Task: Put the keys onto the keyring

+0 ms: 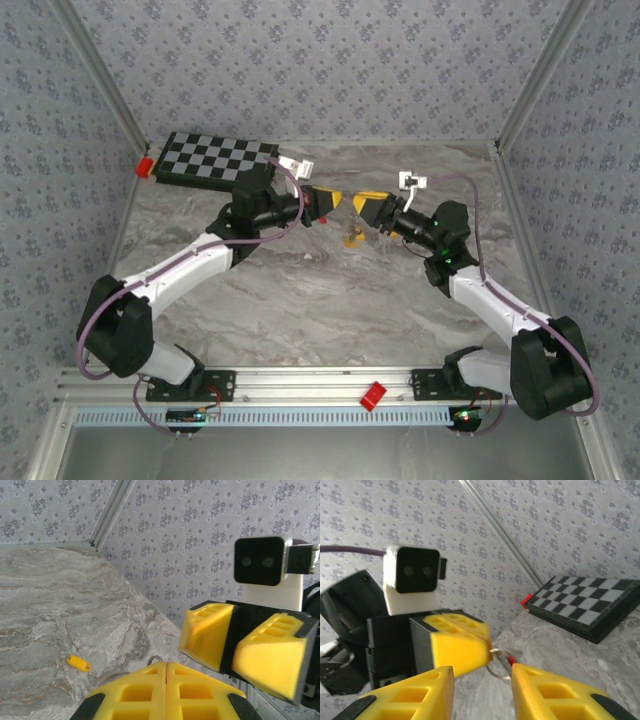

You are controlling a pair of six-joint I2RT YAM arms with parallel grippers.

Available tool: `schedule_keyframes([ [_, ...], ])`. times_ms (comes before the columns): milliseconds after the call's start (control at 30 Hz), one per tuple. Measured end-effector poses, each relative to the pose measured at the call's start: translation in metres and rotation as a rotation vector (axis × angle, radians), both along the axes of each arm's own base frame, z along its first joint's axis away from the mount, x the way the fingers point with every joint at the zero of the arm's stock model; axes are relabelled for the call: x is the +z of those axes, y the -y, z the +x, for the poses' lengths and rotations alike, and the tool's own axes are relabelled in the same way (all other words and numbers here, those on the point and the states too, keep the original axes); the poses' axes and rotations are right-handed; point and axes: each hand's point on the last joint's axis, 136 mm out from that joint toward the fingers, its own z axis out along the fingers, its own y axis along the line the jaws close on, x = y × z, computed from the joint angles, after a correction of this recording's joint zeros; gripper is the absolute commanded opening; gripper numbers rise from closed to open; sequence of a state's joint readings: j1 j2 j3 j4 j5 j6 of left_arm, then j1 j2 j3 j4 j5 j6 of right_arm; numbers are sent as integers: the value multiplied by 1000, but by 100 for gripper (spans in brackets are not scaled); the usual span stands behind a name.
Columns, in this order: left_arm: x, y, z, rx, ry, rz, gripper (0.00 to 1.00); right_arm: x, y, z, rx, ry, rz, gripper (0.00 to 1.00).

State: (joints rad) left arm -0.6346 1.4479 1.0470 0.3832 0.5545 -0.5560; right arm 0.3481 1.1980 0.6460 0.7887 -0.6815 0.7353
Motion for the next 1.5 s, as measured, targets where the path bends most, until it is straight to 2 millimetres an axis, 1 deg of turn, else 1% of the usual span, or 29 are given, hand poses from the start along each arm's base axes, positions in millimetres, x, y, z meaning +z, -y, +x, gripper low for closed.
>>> schedule_keyframes([
  [300, -3, -3, -1, -26, 1, 20, 0, -19, -3, 6, 29, -44, -31, 33],
  [500, 1, -2, -5, -61, 9, 28, 0, -16, -10, 9, 78, -25, -34, 34],
  [667, 3, -1, -8, -78, 12, 29, 0, -12, -17, 11, 129, 9, -20, 32],
  [867, 5, 0, -10, -91, 13, 26, 0, -14, -24, 11, 197, 2, 5, 30],
  [933, 5, 0, -9, -90, 13, 26, 0, -14, -26, 10, 215, 0, 12, 25],
  [1000, 5, -1, -9, -89, 14, 26, 0, -13, -26, 8, 229, 2, 20, 25],
  [1100, 6, -1, -9, -91, 13, 25, 0, -10, -27, 6, 241, 9, 28, 18],
  [1200, 7, -1, -8, -88, 17, 23, 0, -9, -27, 5, 247, 9, 32, 6],
  [1267, 8, -3, -5, -79, 18, 22, 0, -8, -27, 5, 251, 12, 34, 0],
  [1467, 8, -4, -5, -77, 17, 22, 0, -8, -27, 4, 252, 13, 36, 0],
  [1500, 8, -4, -5, -77, 15, 21, 6, -7, -27, 4, 251, 14, 36, 0],
])
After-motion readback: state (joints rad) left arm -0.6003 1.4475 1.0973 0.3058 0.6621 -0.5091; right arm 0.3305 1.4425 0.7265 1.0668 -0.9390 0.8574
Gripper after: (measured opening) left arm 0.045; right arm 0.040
